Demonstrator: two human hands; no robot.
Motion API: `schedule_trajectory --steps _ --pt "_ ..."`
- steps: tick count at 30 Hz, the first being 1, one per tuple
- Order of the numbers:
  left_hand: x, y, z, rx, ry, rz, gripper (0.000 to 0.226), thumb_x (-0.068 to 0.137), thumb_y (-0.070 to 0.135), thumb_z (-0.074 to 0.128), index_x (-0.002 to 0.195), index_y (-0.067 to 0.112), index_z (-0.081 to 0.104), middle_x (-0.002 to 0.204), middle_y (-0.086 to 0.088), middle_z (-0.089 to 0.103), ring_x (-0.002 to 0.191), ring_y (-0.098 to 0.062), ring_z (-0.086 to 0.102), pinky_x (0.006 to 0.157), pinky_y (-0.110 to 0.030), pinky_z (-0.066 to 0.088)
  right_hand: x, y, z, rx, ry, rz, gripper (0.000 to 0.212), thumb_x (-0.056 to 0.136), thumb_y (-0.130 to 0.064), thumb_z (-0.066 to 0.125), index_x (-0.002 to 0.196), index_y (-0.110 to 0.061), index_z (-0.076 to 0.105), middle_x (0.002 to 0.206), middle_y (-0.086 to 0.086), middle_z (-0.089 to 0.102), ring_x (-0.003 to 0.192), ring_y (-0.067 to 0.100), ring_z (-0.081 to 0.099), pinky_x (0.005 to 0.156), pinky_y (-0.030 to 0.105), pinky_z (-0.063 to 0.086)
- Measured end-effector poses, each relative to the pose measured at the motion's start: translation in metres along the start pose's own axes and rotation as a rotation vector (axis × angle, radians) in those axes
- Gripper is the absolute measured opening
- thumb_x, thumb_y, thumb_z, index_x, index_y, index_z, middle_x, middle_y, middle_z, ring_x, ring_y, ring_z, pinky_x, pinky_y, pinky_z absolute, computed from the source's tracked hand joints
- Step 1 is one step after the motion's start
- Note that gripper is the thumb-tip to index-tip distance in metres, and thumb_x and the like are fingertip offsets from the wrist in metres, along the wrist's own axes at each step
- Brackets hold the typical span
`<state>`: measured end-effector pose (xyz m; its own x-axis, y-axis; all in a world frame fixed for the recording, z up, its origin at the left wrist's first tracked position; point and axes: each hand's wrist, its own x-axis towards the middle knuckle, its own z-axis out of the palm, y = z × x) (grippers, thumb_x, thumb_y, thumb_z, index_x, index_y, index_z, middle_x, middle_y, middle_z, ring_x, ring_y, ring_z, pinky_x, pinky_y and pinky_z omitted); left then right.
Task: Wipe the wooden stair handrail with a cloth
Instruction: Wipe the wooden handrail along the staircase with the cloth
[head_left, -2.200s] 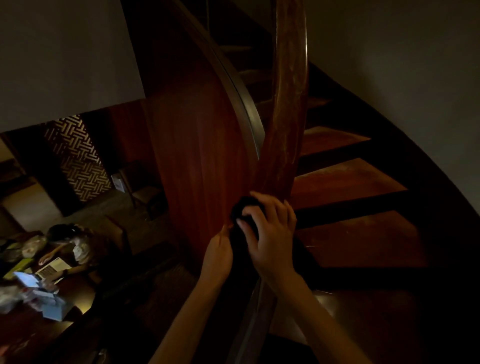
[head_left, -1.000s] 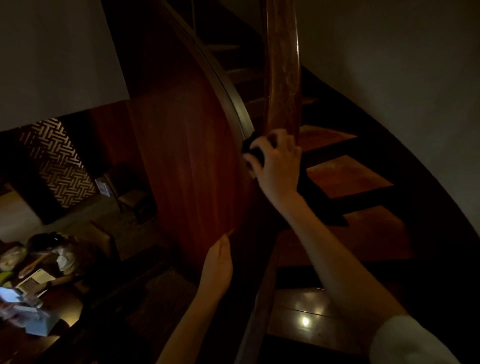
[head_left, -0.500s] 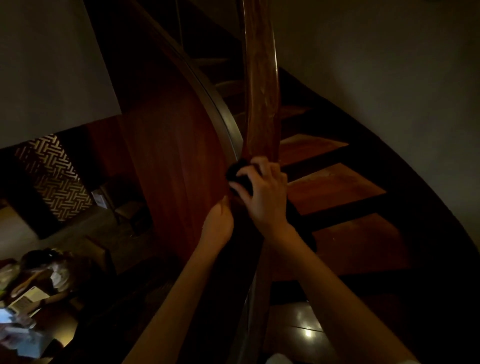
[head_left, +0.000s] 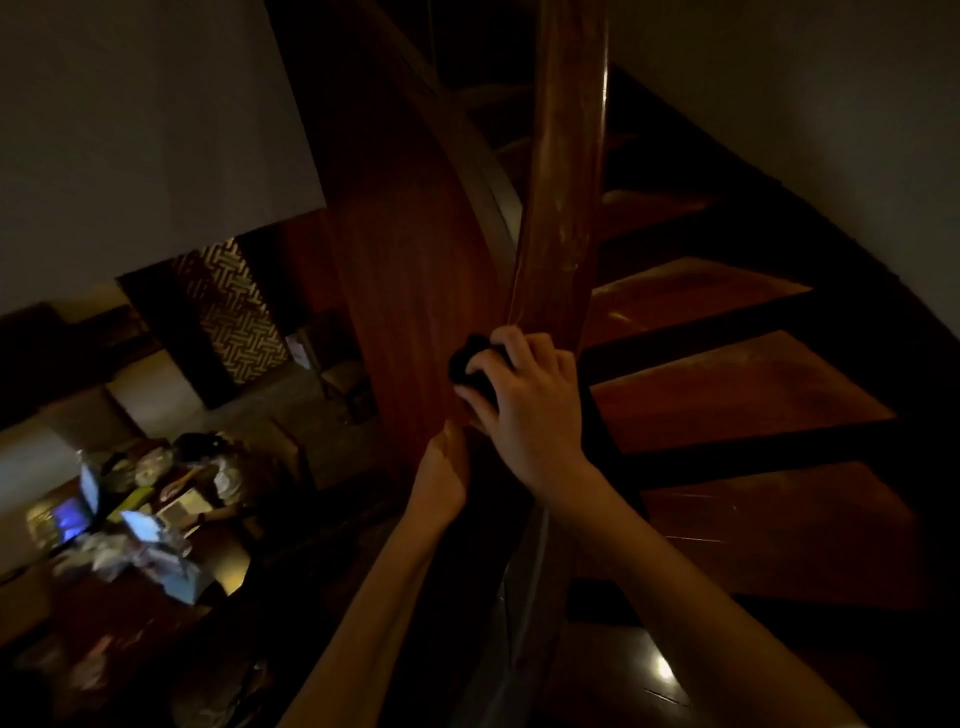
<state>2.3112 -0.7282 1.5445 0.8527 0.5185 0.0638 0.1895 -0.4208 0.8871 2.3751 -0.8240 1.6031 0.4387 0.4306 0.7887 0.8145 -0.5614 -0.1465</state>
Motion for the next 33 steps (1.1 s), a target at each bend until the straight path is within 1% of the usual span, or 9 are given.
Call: schedule_trajectory --steps 4,7,11,14,17,20,27,31,33 --pt "-0.004 0.013 -0.001 -0.078 -0.016 -0.176 0.060 0.108 0.028 0.016 0.105 -0.010 0.062 0.097 -0.034 0.064 0.081 -0.039 0.064 0.069 -0.033 0.048 0.049 0.037 -0.010 0.023 0.035 0.141 0.021 0.085 -0.030 0.075 0.098 -0.015 0.069 0.115 0.010 0.062 0.107 0.033 0.058 0.083 0.041 0.044" --pt "-0.011 0.019 -0.005 -0.076 -0.020 -0.219 0.056 0.108 0.026 0.018 0.108 -0.006 0.064 0.100 -0.025 0.067 0.091 -0.035 0.066 0.079 -0.034 0.050 0.022 0.031 -0.010 0.078 0.044 0.256 0.021 0.083 -0.029 0.076 0.097 -0.015 0.068 0.118 0.008 0.057 0.110 0.031 0.052 0.086 0.043 0.044" --pt "-0.014 0.021 -0.005 0.000 -0.015 -0.215 0.033 0.105 0.013 0.036 0.125 -0.008 0.051 0.124 -0.022 0.056 0.108 -0.024 0.056 0.085 -0.011 0.042 -0.016 0.000 -0.005 0.075 -0.084 -0.043 0.025 0.073 -0.034 0.084 0.089 -0.020 0.071 0.112 0.002 0.064 0.100 0.024 0.057 0.082 0.034 0.036" --pt "-0.010 0.021 -0.006 0.042 -0.010 -0.267 0.028 0.106 0.017 0.034 0.118 0.010 0.059 0.114 -0.004 0.060 0.110 -0.021 0.059 0.081 -0.006 0.040 0.027 0.013 -0.004 0.058 -0.128 -0.061 0.026 0.075 -0.034 0.083 0.093 -0.021 0.069 0.112 0.005 0.063 0.101 0.027 0.060 0.085 0.036 0.039" --pt "-0.009 0.026 -0.007 -0.040 -0.034 -0.347 0.042 0.108 0.029 0.020 0.097 0.027 0.060 0.098 0.004 0.064 0.094 -0.012 0.063 0.084 -0.020 0.047 0.054 0.040 -0.005 0.136 0.046 0.243 0.022 0.083 -0.029 0.077 0.098 -0.015 0.068 0.114 0.012 0.059 0.107 0.030 0.054 0.087 0.039 0.040" --pt "-0.010 0.026 -0.005 -0.063 0.020 -0.348 0.047 0.108 0.032 0.021 0.085 0.028 0.062 0.082 0.007 0.065 0.071 0.000 0.064 0.070 -0.018 0.047 0.028 0.028 -0.004 0.464 0.274 0.688 0.025 0.089 -0.027 0.071 0.100 -0.007 0.062 0.119 0.012 0.048 0.111 0.025 0.045 0.088 0.049 0.048" --pt "0.012 0.047 -0.003 -0.089 0.062 -0.247 0.048 0.106 0.041 0.023 0.105 0.019 0.066 0.093 0.006 0.067 0.078 0.001 0.063 0.069 -0.015 0.045 -0.002 0.002 -0.009 0.970 0.323 1.157 0.019 0.100 -0.037 0.050 0.113 -0.041 0.036 0.116 -0.003 0.048 0.105 0.011 0.057 0.082 0.033 0.050" --pt "0.036 0.074 0.011 -0.089 0.028 -0.281 0.068 0.100 0.058 0.014 0.126 0.018 0.061 0.108 0.007 0.065 0.096 -0.010 0.064 0.089 -0.029 0.048 0.024 0.046 -0.009 1.090 0.230 1.160 0.022 0.101 -0.031 0.051 0.122 -0.031 0.045 0.127 0.001 0.046 0.115 0.011 0.053 0.086 0.021 0.049" --pt "0.036 0.074 0.014 -0.080 0.063 -0.294 0.066 0.098 0.062 0.012 0.109 0.024 0.066 0.095 0.010 0.064 0.087 -0.009 0.063 0.082 -0.029 0.048 0.010 0.049 -0.009 1.069 0.195 1.127 0.014 0.100 -0.027 0.054 0.114 -0.026 0.053 0.122 0.004 0.049 0.113 0.014 0.054 0.093 0.029 0.048"
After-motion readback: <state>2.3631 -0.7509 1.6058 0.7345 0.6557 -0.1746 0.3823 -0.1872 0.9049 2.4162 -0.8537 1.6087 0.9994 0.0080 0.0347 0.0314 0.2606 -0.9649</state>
